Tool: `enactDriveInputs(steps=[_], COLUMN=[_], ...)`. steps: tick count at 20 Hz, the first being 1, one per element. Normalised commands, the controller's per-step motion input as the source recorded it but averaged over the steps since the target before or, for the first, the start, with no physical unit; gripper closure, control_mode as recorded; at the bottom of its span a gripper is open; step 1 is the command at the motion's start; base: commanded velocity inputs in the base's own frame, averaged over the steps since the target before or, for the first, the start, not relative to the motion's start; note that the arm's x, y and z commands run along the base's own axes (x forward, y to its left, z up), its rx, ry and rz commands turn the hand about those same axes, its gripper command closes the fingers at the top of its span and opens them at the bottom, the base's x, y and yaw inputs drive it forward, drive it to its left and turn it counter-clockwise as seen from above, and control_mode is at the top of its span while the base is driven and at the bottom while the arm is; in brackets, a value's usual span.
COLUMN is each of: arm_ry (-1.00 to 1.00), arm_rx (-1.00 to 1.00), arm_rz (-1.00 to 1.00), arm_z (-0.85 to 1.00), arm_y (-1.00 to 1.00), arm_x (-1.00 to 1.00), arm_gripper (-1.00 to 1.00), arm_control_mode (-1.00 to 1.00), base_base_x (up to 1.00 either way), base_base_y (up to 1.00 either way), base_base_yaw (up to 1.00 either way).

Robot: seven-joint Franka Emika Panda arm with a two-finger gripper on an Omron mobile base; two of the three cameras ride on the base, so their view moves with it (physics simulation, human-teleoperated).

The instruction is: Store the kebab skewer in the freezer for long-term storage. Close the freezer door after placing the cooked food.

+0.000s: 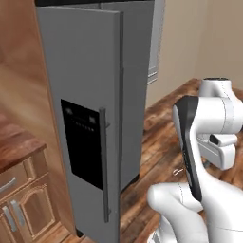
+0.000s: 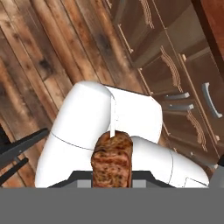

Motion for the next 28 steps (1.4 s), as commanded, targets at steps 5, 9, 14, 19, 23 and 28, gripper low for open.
enactDriveInputs(steps=[5,9,14,19,23,28], arm_ry=[0.00,0.00,0.00,0.00,0.00,0.00], arm_rx=[0.00,0.00,0.00,0.00,0.00,0.00], arm_rz=[0.00,0.00,0.00,0.00,0.00,0.00], arm_z=[0.00,0.00,0.00,0.00,0.00,0.00], arm_y=[0.00,0.00,0.00,0.00,0.00,0.00], arm_x=[0.00,0.00,0.00,0.00,0.00,0.00], arm_gripper=[1.00,1.00,1.00,1.00,1.00,1.00], arm_control_mode=[1.00,1.00,1.00,1.00,1.00,1.00], base_base_x=[0.57,0.49,0.61,0.65,0.71,0.90], base_base_y=[-0.66,-0.72,-0.80,-0.79,-0.78,-0.60], base_base_yaw=[-0.06,0.00,-0.02,-0.38,-0.41,-0.32])
